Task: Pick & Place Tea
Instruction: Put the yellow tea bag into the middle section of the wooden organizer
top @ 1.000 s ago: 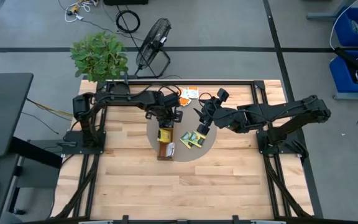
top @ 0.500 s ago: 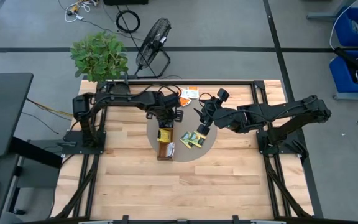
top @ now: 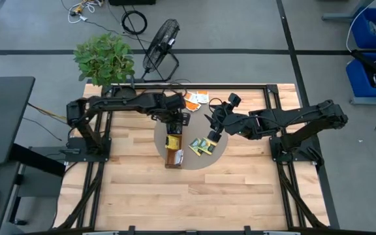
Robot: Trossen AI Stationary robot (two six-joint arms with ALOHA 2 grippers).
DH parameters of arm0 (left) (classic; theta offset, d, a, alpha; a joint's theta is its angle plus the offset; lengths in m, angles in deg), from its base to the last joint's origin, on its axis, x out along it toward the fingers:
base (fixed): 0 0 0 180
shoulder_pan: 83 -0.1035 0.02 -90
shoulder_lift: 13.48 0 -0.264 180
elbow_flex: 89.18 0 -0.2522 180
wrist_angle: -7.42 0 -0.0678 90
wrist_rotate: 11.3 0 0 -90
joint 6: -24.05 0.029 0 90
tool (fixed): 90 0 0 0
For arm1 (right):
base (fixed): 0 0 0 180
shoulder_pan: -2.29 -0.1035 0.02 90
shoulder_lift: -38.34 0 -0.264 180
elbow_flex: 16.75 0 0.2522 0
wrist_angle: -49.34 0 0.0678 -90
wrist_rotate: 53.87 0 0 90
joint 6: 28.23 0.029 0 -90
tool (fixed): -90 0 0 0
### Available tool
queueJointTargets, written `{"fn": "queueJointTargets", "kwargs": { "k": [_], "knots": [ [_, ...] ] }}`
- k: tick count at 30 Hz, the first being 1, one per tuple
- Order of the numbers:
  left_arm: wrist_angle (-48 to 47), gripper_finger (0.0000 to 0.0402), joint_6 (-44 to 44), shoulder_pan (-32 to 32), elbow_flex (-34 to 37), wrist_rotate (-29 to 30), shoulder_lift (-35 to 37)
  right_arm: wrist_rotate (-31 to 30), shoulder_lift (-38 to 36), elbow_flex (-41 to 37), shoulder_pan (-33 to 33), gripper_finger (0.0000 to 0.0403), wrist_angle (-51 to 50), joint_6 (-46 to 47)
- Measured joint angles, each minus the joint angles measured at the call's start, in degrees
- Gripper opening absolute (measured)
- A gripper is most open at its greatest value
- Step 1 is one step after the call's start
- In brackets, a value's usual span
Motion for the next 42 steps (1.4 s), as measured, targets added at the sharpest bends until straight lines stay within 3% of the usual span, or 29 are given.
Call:
{"fn": "queueJointTargets", "kwargs": {
  "k": [6,11,17,27,33,42],
  "knots": [
    [0.2,0.0178,2.0,0.8,0.0,3.3,7.6,4.4,0.0,0.0,0.5,0.0187,-3.0,5.1],
    [0.5,0.0179,3.6,4.4,0.0,7.1,13.7,14.5,0.4,-2.1,3.5,0.0195,-8.1,11.8],
    [0.9,0.0179,3.7,10.8,-0.1,10.8,17.9,25.1,0.4,-11.3,5.3,0.0242,-0.4,10.9],
    [1.0,0.0179,3.6,19.4,-0.1,14.2,18.1,28.8,0.5,-27.5,5.5,0.0313,12.4,13.1],
    [1.0,0.0179,3.6,21.1,-0.1,14.8,18.1,27.6,0.5,-33.6,5.5,0.0313,14.2,13.4],
    [0.9,0.0179,3.6,21.2,-0.1,15.0,18.1,29.1,6.2,-34.3,5.5,0.0315,19.1,11.0]
  ]
}}
